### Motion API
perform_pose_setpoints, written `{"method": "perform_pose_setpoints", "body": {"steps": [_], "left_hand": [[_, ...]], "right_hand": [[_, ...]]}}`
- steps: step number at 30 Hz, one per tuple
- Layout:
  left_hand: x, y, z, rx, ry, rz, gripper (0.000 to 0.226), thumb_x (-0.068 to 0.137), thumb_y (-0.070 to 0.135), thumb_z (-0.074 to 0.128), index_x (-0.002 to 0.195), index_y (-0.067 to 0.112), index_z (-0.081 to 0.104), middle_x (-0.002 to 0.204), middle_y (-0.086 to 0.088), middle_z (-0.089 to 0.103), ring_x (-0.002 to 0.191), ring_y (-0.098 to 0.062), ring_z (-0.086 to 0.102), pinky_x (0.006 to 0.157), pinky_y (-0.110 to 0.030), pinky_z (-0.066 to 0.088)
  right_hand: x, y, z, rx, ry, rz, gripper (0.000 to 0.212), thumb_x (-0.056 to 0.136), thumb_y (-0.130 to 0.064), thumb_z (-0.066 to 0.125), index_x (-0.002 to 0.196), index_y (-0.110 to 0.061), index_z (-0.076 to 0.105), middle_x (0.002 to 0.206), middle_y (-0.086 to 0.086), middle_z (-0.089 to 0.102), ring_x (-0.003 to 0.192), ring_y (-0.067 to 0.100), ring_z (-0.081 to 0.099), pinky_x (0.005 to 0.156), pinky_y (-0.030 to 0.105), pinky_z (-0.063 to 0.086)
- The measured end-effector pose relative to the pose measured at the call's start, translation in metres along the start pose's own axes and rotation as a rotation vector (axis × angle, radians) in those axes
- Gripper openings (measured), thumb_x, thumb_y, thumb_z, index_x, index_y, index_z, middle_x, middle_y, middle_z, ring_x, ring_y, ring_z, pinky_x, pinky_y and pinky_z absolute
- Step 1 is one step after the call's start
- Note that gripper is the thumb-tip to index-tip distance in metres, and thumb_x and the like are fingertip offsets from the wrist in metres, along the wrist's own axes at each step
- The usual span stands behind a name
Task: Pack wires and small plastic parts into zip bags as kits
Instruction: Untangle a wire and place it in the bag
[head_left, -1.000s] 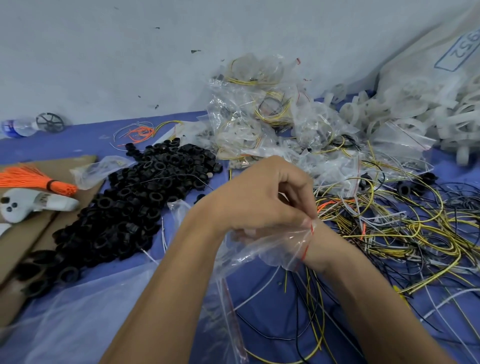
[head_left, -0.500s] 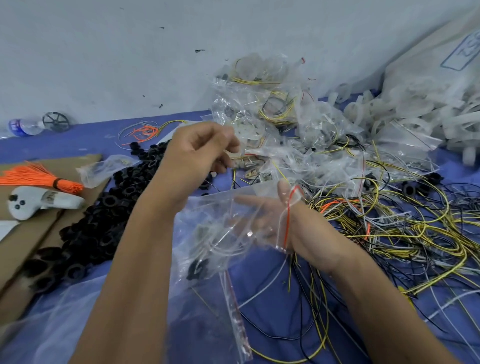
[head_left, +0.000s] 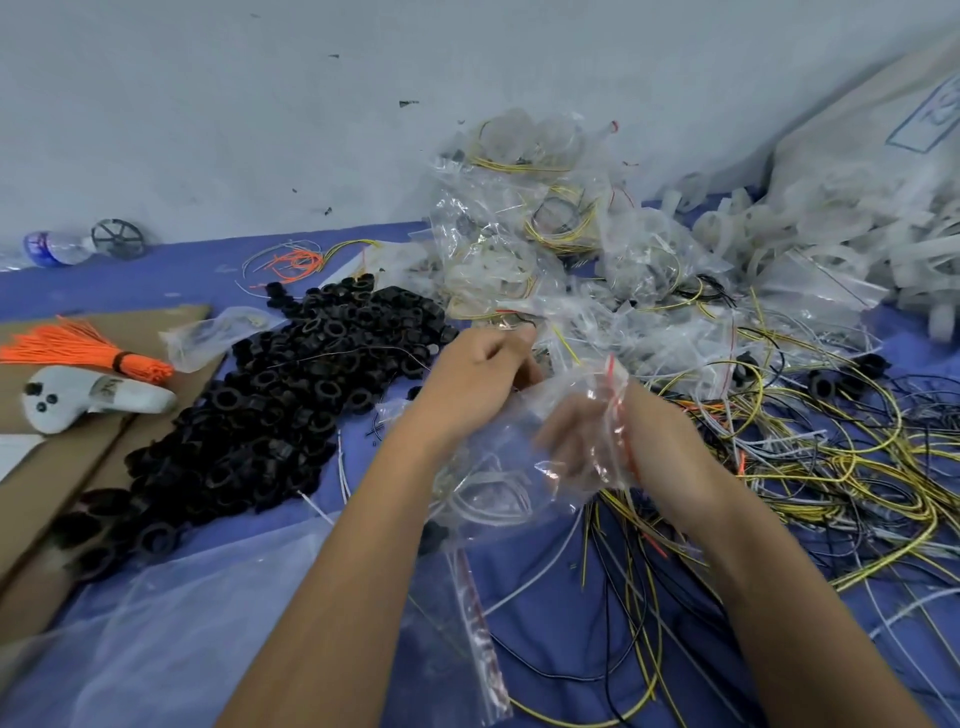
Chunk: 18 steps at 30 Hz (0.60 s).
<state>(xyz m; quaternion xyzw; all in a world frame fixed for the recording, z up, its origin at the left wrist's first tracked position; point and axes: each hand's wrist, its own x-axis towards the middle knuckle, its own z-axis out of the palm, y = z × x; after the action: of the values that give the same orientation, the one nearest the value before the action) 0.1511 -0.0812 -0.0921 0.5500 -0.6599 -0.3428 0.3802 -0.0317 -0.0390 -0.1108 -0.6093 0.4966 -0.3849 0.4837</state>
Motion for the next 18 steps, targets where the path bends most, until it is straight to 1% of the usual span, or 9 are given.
{"method": "perform_pose_setpoints", "body": {"steps": [1,3,5,6,8,10,12,14,18], "left_hand": [[0.001,-0.004,0.001,0.015,0.006,-0.009,0.055,0.107,0.044,0.045,0.072,0.013,0.075,0.067,0.010,0.070,0.063,-0.005,0.060,0.069,-0.027,0.046],[0.004,-0.012,0.003,0.067,0.027,-0.023,0.054,0.107,0.045,0.046,0.070,0.017,0.074,0.067,0.010,0.070,0.063,-0.003,0.062,0.067,-0.025,0.044],[0.006,-0.020,0.008,0.153,0.063,-0.014,0.054,0.107,0.046,0.045,0.068,0.019,0.072,0.066,0.009,0.070,0.060,-0.001,0.061,0.062,-0.022,0.043],[0.006,-0.024,0.012,0.182,0.081,-0.006,0.055,0.107,0.046,0.045,0.066,0.020,0.070,0.065,0.009,0.069,0.059,-0.001,0.060,0.060,-0.021,0.042],[0.005,-0.033,0.018,0.261,0.106,0.015,0.056,0.107,0.046,0.044,0.061,0.022,0.063,0.062,0.007,0.064,0.057,-0.004,0.058,0.057,-0.025,0.038],[0.005,-0.040,0.020,0.345,0.146,0.041,0.056,0.108,0.043,0.044,0.062,0.018,0.062,0.062,0.001,0.063,0.062,-0.014,0.059,0.060,-0.034,0.039],[0.006,-0.046,0.021,0.371,0.231,0.072,0.055,0.107,0.042,0.045,0.070,0.008,0.067,0.068,-0.008,0.066,0.069,-0.025,0.062,0.065,-0.042,0.044],[0.005,-0.050,0.017,0.393,0.291,0.106,0.053,0.107,0.042,0.046,0.073,0.006,0.067,0.068,-0.009,0.065,0.070,-0.027,0.062,0.067,-0.043,0.043],[0.003,-0.021,0.020,0.434,0.324,0.249,0.047,0.105,0.037,0.048,0.064,0.015,0.052,0.057,0.000,0.050,0.060,-0.028,0.052,0.058,-0.039,0.033]], "right_hand": [[-0.005,-0.001,-0.006,0.050,0.054,-0.007,0.063,0.107,-0.042,0.026,0.074,-0.030,0.078,0.068,-0.007,0.075,0.075,0.024,0.075,0.050,0.017,0.053],[-0.006,-0.011,-0.011,0.219,-0.045,-0.033,0.061,0.107,-0.051,0.018,0.095,-0.044,0.078,0.080,0.004,0.078,0.072,0.013,0.075,0.057,0.024,0.057],[-0.004,-0.015,-0.012,0.322,-0.149,0.014,0.059,0.107,-0.055,0.023,0.125,-0.025,0.070,0.087,0.016,0.073,0.074,0.014,0.075,0.064,0.022,0.056],[-0.001,-0.014,-0.014,0.288,-0.148,0.008,0.047,0.106,-0.050,0.037,0.127,-0.022,0.068,0.083,0.016,0.070,0.068,0.013,0.072,0.064,0.023,0.056],[-0.002,-0.009,-0.019,0.080,-0.254,-0.074,0.021,0.094,-0.036,0.067,0.113,-0.030,0.072,0.078,0.015,0.071,0.066,0.022,0.069,0.064,0.032,0.055],[-0.007,-0.004,-0.026,0.012,-0.303,-0.079,0.023,0.084,-0.031,0.078,0.106,-0.029,0.072,0.066,0.010,0.069,0.057,0.024,0.063,0.053,0.030,0.050],[-0.005,-0.002,-0.031,0.034,-0.136,-0.055,0.024,0.082,-0.034,0.081,0.101,-0.021,0.073,0.053,0.001,0.061,0.043,0.015,0.052,0.044,0.020,0.040],[-0.001,-0.004,-0.032,-0.042,0.114,-0.080,0.024,0.085,-0.038,0.080,0.091,-0.016,0.072,0.049,-0.003,0.058,0.038,0.011,0.047,0.039,0.018,0.035],[0.002,-0.006,-0.036,-0.326,0.547,-0.137,0.028,0.089,-0.047,0.073,0.077,-0.021,0.070,0.058,-0.003,0.063,0.054,0.014,0.060,0.052,0.028,0.044]]}}
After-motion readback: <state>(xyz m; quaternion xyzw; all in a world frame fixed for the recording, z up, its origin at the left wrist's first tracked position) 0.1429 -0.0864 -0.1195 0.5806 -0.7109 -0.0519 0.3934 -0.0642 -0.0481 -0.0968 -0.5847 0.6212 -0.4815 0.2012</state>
